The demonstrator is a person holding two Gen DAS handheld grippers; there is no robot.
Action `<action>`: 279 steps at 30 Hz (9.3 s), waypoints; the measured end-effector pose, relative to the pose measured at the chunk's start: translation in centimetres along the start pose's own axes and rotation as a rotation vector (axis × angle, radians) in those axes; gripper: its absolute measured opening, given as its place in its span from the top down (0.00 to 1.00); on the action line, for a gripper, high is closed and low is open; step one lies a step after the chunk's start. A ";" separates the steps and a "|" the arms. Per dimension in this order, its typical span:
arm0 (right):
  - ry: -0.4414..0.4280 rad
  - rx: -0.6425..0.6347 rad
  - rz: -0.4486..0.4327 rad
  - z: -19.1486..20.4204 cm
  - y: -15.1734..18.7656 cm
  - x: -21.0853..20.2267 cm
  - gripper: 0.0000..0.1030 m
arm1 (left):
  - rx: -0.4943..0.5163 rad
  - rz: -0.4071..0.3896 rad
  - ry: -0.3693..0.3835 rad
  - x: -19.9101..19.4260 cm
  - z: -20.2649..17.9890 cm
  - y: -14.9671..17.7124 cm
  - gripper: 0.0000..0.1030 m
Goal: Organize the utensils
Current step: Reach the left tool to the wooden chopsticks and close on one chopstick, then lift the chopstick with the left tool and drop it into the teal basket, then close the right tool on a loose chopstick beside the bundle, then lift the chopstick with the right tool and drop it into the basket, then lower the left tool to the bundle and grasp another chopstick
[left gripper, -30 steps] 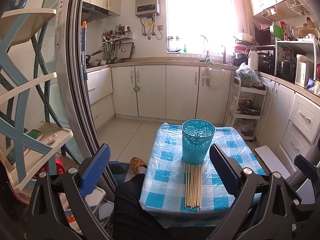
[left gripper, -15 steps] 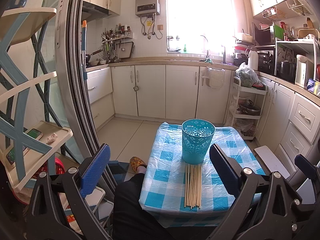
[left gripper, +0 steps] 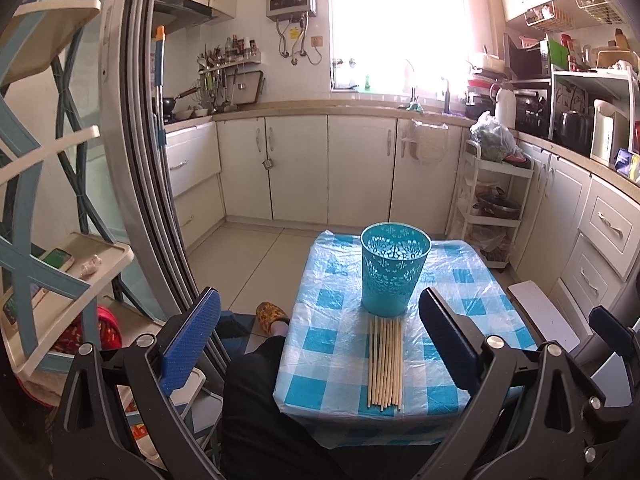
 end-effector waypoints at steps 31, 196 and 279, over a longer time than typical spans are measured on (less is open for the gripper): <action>0.070 0.097 0.576 -7.3 9.0 30.0 0.69 | 0.056 0.494 0.048 24.7 -1.8 7.5 0.07; -0.105 0.160 -0.027 -8.1 -11.9 30.9 0.92 | -0.129 0.246 0.211 26.4 0.6 1.9 0.38; -0.058 0.041 0.502 -11.6 9.3 30.5 0.90 | 0.159 0.514 0.126 36.0 -7.9 8.8 0.52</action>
Point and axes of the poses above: each gripper's, at about its wrist camera, not at the fingertips, and x roughly the way its jaws point, z to its left, y to its underside, the point moved 5 cm from there along x, roughly the way its jaws point, and after that the axes turned 6 degrees about z, right-handed, at the moved point
